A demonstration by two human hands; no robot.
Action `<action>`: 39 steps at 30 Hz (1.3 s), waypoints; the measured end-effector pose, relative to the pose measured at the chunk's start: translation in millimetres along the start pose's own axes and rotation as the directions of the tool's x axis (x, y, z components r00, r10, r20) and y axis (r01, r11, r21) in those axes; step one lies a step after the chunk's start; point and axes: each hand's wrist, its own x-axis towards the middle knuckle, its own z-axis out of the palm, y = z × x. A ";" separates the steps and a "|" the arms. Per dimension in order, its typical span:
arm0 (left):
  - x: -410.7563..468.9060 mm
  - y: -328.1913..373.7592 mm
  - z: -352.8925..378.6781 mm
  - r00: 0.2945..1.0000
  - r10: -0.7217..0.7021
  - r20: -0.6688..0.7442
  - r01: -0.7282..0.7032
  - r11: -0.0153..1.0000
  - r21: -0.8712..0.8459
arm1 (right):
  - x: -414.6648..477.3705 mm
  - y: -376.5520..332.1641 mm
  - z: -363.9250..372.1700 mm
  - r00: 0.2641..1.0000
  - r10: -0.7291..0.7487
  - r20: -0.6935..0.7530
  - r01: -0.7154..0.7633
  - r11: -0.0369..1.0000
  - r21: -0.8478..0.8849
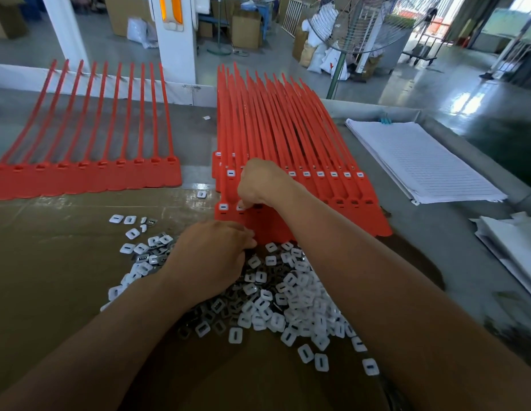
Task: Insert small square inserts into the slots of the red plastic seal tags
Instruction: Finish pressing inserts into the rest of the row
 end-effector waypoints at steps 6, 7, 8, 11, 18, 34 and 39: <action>-0.4 1.0 -2.5 1.000 0.004 0.004 -0.004 1.000 -0.008 | -8.5 9.7 -2.7 0.998 -0.027 0.053 0.028 1.000 -0.010; -0.4 1.1 -2.5 1.000 0.005 0.001 -0.005 1.000 -0.006 | -9.7 11.6 -3.5 0.997 -0.055 0.051 0.054 0.998 0.008; -0.3 1.1 -2.5 1.000 0.006 -0.001 -0.006 1.000 -0.006 | -15.5 10.8 -6.1 0.996 -0.064 0.062 0.063 0.998 0.023; -1.1 0.4 -3.0 1.000 0.005 -0.001 -0.005 1.000 -0.005 | -24.8 11.4 -13.4 0.991 -0.112 0.078 0.106 0.991 0.081; -1.7 -0.4 -2.9 1.000 0.012 -0.009 -0.012 1.000 -0.009 | -58.2 29.7 -34.2 0.975 -0.219 0.027 0.211 0.962 0.174; -2.6 1.7 -4.0 1.000 0.011 -0.022 -0.010 1.000 0.005 | -121.7 59.9 -21.0 0.909 -0.253 0.330 0.268 0.963 0.002; -3.6 2.0 -3.9 1.000 0.005 -0.023 -0.005 1.000 0.002 | -122.3 58.4 -17.8 0.912 -0.276 0.305 0.288 0.958 0.006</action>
